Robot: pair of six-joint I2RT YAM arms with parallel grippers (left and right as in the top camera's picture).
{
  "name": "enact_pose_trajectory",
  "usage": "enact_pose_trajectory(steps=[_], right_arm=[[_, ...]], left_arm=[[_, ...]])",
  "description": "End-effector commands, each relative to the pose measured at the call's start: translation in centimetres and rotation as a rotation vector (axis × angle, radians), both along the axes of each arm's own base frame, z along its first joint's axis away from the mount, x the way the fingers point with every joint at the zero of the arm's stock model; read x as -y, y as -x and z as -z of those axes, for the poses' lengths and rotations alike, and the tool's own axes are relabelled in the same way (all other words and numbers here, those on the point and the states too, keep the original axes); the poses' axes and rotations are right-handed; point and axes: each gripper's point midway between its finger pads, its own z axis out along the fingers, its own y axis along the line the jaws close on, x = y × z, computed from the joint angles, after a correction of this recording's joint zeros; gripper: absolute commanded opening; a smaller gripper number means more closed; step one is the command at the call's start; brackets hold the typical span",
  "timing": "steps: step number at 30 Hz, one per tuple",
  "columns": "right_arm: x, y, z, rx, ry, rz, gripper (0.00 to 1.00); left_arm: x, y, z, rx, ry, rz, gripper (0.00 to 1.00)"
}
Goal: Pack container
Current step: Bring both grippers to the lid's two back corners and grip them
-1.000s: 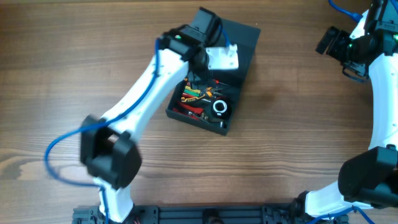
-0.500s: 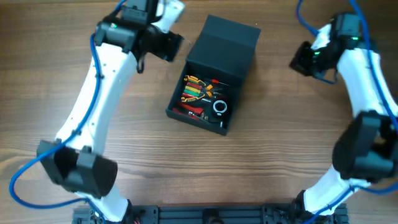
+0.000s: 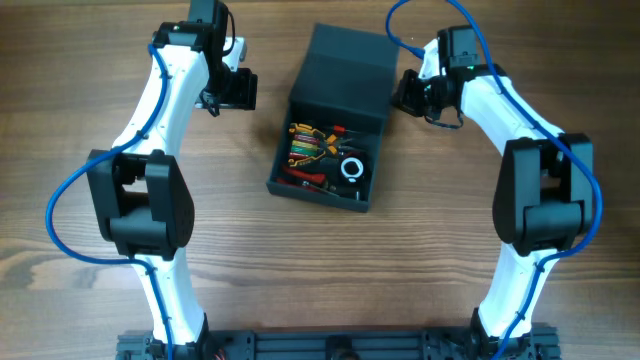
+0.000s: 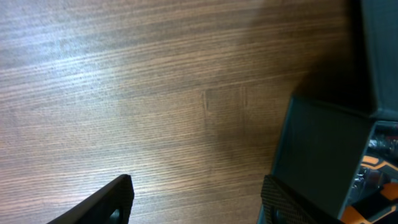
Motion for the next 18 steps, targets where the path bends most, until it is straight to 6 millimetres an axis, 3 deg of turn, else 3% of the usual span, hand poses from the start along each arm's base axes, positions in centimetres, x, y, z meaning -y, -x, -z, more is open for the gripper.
enact_pose_trajectory(steps=[1,5,11,12,13,15,18], right_arm=[[-2.7,-0.2,-0.3,0.040,-0.059,-0.073,0.04],[-4.2,-1.1,-2.0,0.136,-0.128,-0.146,0.04],[-3.7,-1.2,-1.7,0.165,-0.081,-0.178,0.04],[-3.2,-1.2,-1.3,0.155,-0.057,-0.170,0.04],[-2.9,-1.1,-1.0,0.145,-0.042,-0.160,0.04],[-2.2,-1.0,-0.8,0.129,-0.035,-0.149,0.04],[-1.2,-1.0,-0.7,0.118,-0.033,-0.131,0.04]], left_arm=[[0.2,0.1,0.6,-0.022,0.021,-0.019,0.72],[-0.1,0.3,0.7,-0.030,0.020,-0.025,0.74],[-1.6,-1.3,1.0,0.010,0.049,-0.130,0.77],[-1.3,-2.0,1.2,0.027,0.107,-0.138,0.70],[-0.8,-2.7,1.3,0.037,0.178,-0.134,0.53],[0.7,-3.9,1.2,0.055,0.362,-0.116,0.06],[1.9,-5.1,1.7,0.061,0.557,-0.090,0.04]])
